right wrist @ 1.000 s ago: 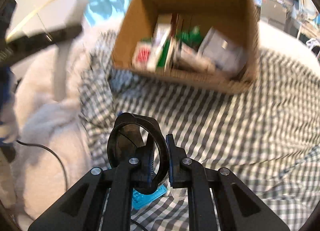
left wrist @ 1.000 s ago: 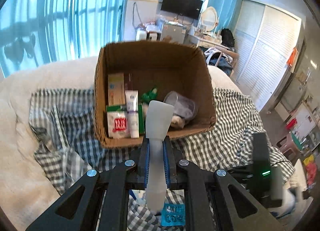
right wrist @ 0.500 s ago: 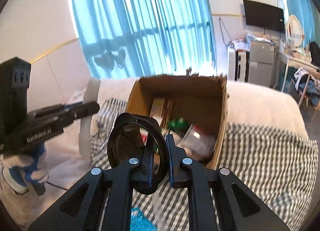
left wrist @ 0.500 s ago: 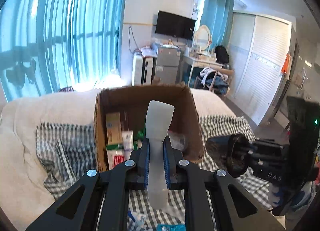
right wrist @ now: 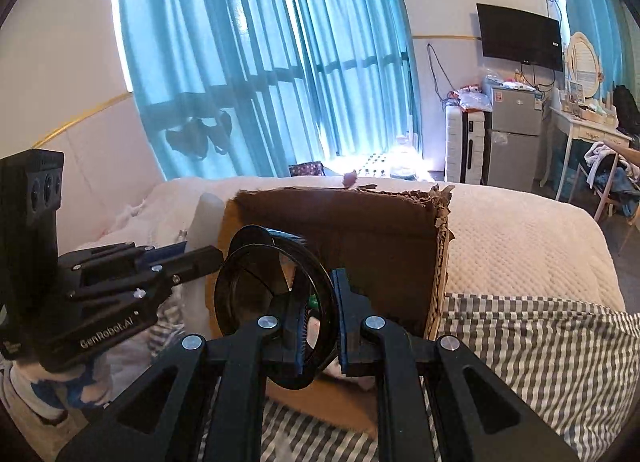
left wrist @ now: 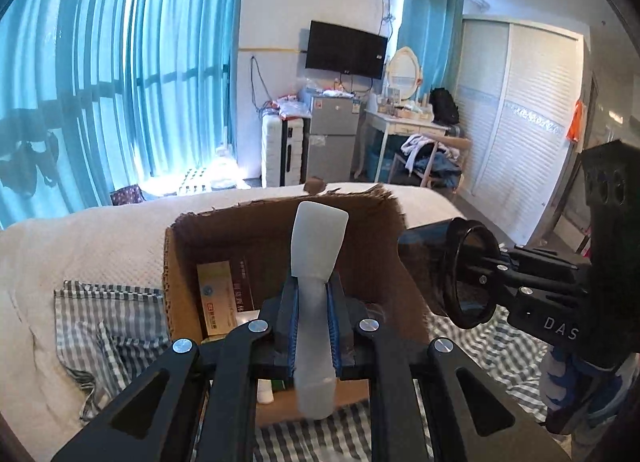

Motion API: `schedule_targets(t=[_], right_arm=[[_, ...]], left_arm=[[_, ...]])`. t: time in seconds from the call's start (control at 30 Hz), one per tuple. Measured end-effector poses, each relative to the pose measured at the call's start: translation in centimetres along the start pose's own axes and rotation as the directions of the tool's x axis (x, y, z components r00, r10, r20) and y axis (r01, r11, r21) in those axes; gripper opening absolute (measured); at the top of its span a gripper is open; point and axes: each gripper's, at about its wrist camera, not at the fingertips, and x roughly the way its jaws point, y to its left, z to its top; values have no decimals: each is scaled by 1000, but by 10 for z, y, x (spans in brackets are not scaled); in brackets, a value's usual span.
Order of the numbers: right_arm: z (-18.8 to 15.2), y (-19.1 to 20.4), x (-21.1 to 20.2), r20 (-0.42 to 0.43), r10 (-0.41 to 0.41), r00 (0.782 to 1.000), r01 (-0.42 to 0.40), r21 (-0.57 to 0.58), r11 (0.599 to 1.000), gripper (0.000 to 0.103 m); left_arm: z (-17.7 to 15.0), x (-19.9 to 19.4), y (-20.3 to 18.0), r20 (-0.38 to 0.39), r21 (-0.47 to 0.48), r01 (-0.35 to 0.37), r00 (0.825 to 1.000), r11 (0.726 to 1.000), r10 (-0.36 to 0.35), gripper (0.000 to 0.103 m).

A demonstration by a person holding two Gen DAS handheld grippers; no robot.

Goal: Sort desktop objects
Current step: 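Carry the white bottle and black case over the cardboard box with both grippers, then open both grippers to drop the bottle and case into the box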

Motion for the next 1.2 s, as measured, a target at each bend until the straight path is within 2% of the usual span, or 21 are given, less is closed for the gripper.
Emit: schedule_targets(t=[0.3, 0.43, 0.6, 0.67, 0.73, 0.77, 0.8, 0.9, 0.93, 1.0, 1.1, 1.2], right_arm=[[-3, -20, 68, -36, -35, 999, 35, -13, 999, 11], [-10, -29, 92, -66, -68, 996, 67, -21, 998, 11], [-15, -25, 102, -59, -63, 996, 60, -57, 997, 12], [-16, -23, 105, -81, -50, 995, 45, -65, 997, 18], [-15, -22, 106, -82, -51, 995, 45, -73, 996, 31], [-15, -21, 105, -83, -41, 996, 35, -71, 997, 33], [-14, -20, 103, -81, -35, 996, 29, -69, 997, 37], [-12, -14, 92, -83, -50, 995, 44, -67, 997, 47], [-10, -12, 87, -84, -58, 995, 53, -60, 997, 54], [-5, -10, 73, -71, -65, 995, 62, -44, 997, 60], [6, -6, 46, -38, -82, 996, 81, -26, 996, 64], [10, -3, 15, -7, -99, 995, 99, -2, 995, 74]], left_arm=[[-5, 75, 17, -76, -16, -34, 997, 999, 33, 13], [-11, 102, 20, -79, 33, -114, 990, 993, 116, 14], [-25, 134, 31, -138, -8, -99, 986, 995, 97, 17], [-29, 140, 28, -141, 9, -121, 983, 993, 121, 20], [-33, 145, 25, -144, 23, -150, 978, 988, 151, 24], [-34, 144, 24, -150, 29, -150, 977, 988, 153, 26], [-35, 142, 22, -154, 36, -149, 976, 988, 152, 31], [-33, 126, 17, -116, 47, -187, 975, 981, 192, 64], [-32, 120, 17, -102, 46, -197, 974, 979, 201, 67], [-29, 108, 16, -101, 47, -220, 969, 974, 224, 70], [-25, 88, 18, -105, 32, -213, 971, 976, 216, 71], [-18, 52, 17, -65, 28, -228, 971, 973, 229, 83]])
